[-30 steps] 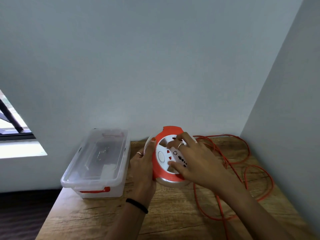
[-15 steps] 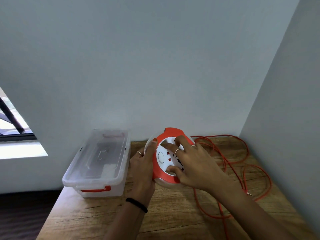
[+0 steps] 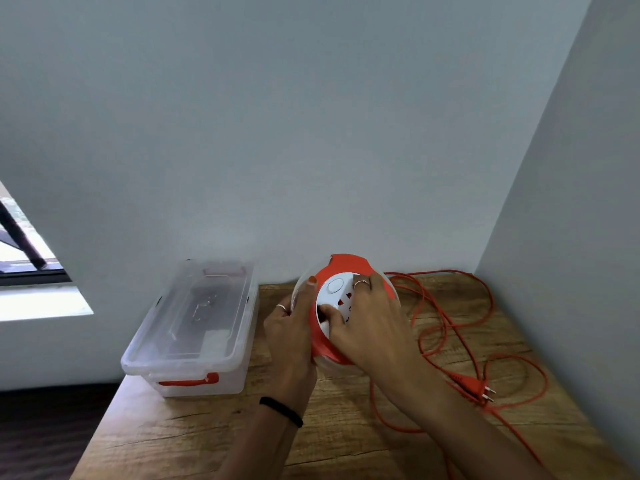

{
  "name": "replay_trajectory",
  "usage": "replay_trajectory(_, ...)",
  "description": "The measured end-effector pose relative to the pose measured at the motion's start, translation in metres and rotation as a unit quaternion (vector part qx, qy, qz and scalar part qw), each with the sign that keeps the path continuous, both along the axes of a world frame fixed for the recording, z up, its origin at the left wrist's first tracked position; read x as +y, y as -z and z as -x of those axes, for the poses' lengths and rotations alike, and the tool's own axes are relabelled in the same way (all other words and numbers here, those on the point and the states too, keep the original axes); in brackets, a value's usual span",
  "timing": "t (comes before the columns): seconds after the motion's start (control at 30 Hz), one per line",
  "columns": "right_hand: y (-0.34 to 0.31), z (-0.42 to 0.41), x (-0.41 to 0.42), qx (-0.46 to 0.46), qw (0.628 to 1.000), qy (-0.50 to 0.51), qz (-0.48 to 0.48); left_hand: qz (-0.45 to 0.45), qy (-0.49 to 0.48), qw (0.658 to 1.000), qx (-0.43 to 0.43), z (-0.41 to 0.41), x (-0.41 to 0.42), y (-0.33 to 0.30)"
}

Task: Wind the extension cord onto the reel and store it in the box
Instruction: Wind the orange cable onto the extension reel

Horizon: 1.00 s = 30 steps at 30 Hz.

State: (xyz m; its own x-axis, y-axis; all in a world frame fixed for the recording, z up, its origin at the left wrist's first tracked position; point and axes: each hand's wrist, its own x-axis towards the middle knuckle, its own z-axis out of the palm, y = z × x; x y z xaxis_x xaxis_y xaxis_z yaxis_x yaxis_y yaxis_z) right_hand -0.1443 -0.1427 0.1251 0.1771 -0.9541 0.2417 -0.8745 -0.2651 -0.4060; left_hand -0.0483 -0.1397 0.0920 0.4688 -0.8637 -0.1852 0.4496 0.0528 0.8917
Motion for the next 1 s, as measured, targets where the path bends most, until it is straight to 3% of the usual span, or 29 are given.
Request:
replay_trajectory(0.17,0.000,0.005,-0.007,-0.026,0.999,-0.026,0.024,0.008,-0.002,1.000,0.012,-0.003,0.003,0.000)
replay_trajectory(0.47,-0.007,0.033,-0.007,0.071,0.965,-0.253,0.018,0.039,0.020,0.998,0.034,-0.017,0.000,-0.003)
replay_trajectory(0.6,-0.008,0.033,-0.008,0.135,0.958,-0.251,-0.026,0.028,0.025,0.999,0.021,-0.018,0.000,0.001)
replay_trajectory(1.0,-0.015,0.023,-0.003,0.170,0.958,-0.216,-0.084,0.007,0.031,0.999,-0.014,-0.018,-0.001,0.006)
